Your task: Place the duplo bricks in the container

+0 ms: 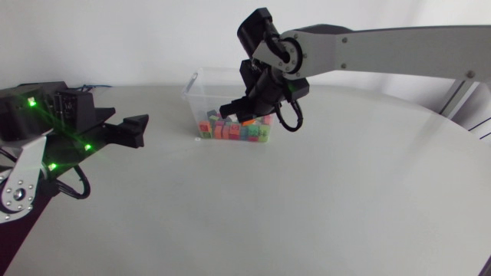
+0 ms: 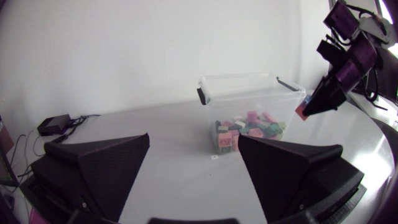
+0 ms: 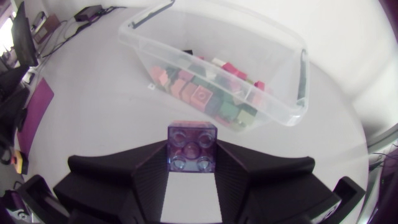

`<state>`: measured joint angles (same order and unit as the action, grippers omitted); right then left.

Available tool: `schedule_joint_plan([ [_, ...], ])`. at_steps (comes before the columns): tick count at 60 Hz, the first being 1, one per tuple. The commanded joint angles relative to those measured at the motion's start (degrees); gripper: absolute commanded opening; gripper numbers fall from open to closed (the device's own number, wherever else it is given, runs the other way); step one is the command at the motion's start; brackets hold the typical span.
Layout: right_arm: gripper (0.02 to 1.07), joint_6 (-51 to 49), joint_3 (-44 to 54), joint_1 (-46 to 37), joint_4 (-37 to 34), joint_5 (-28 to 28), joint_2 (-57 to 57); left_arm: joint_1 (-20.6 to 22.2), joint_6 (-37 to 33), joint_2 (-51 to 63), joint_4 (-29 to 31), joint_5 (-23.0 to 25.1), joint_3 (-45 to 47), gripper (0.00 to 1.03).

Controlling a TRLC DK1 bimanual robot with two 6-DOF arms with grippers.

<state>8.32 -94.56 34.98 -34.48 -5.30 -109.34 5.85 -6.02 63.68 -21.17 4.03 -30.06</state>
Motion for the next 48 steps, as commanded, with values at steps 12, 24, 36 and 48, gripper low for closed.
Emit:
schedule_joint_plan([
  [12,0.34,-2.4,-4.4,-1.5,7.0,-1.9,1.0,-1.6,-0.5,-7.1,-2.6,-0.3,6.7,0.99],
  [24,0.34,-3.0,-5.9,-4.2,12.5,-1.8,-1.6,-1.5,-0.6,-10.2,-2.6,-0.5,9.8,0.99],
  [36,0.34,-4.9,-6.7,-6.8,19.2,-0.3,-6.0,-1.5,-0.5,-11.8,-2.6,-0.8,11.9,0.99],
  [48,0.34,-5.9,-10.6,-6.3,22.1,1.1,-10.5,-1.3,-0.5,-13.2,-2.6,-0.9,13.1,0.99],
])
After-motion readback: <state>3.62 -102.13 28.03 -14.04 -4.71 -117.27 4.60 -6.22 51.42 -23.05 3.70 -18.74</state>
